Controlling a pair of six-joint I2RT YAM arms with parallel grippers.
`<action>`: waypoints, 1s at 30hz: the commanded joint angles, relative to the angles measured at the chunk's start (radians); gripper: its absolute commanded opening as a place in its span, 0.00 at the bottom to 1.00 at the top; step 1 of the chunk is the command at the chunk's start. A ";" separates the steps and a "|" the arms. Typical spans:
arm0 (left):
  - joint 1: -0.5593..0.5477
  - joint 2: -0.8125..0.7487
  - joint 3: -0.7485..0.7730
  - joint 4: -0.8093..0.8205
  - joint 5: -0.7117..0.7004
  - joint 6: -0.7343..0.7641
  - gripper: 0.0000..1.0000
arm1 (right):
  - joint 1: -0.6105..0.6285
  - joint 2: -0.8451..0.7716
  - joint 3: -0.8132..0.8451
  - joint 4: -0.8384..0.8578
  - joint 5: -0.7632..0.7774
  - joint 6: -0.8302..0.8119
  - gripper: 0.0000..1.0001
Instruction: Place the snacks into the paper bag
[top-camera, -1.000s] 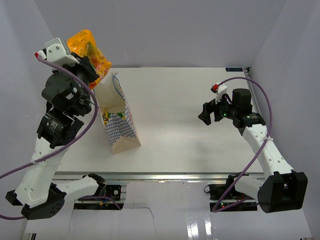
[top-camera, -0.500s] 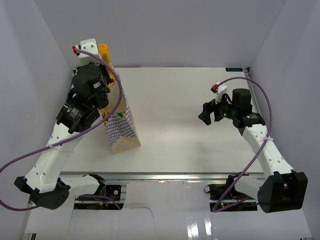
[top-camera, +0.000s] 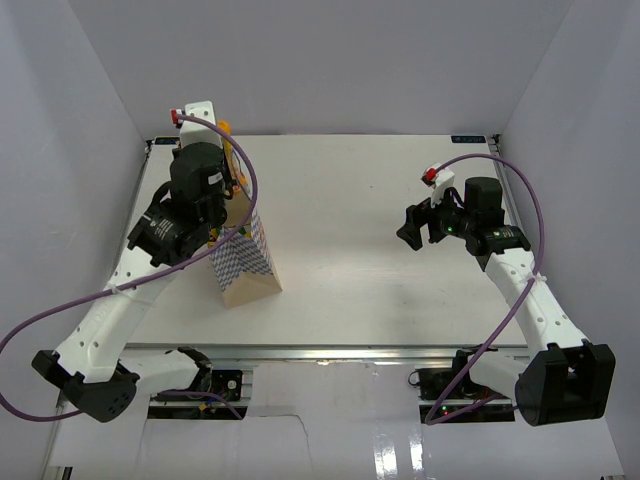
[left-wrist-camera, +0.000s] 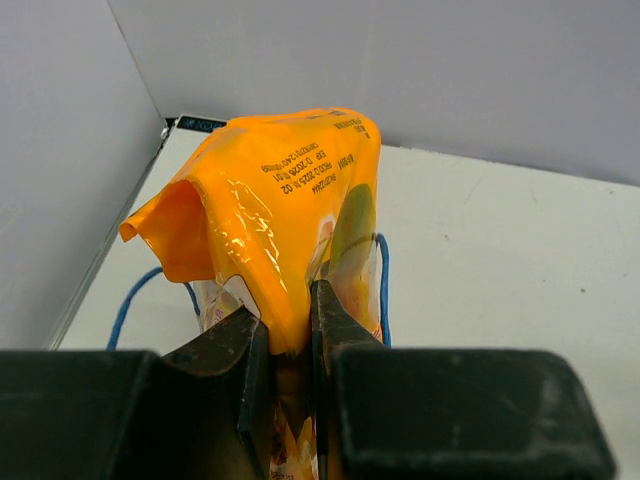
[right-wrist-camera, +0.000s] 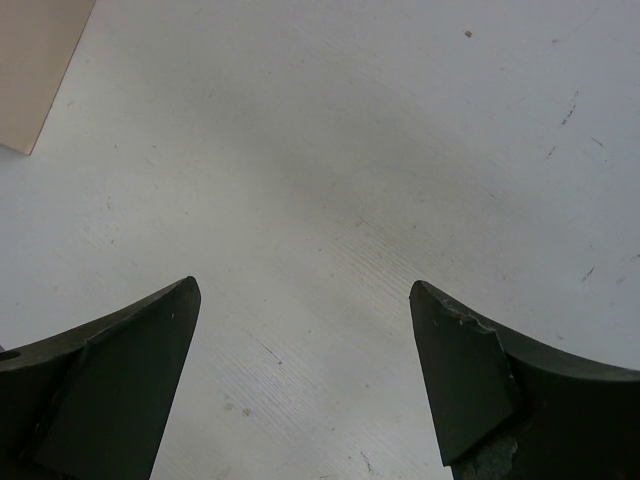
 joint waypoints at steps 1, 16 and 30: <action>0.000 -0.060 -0.018 0.042 -0.017 -0.028 0.00 | 0.003 -0.018 -0.005 0.034 0.003 -0.011 0.91; 0.000 -0.072 -0.116 0.031 -0.014 -0.065 0.00 | 0.004 -0.020 -0.007 0.034 0.000 -0.011 0.91; 0.000 -0.074 -0.018 0.022 0.075 -0.072 0.79 | 0.004 -0.013 0.009 0.033 0.002 -0.014 0.91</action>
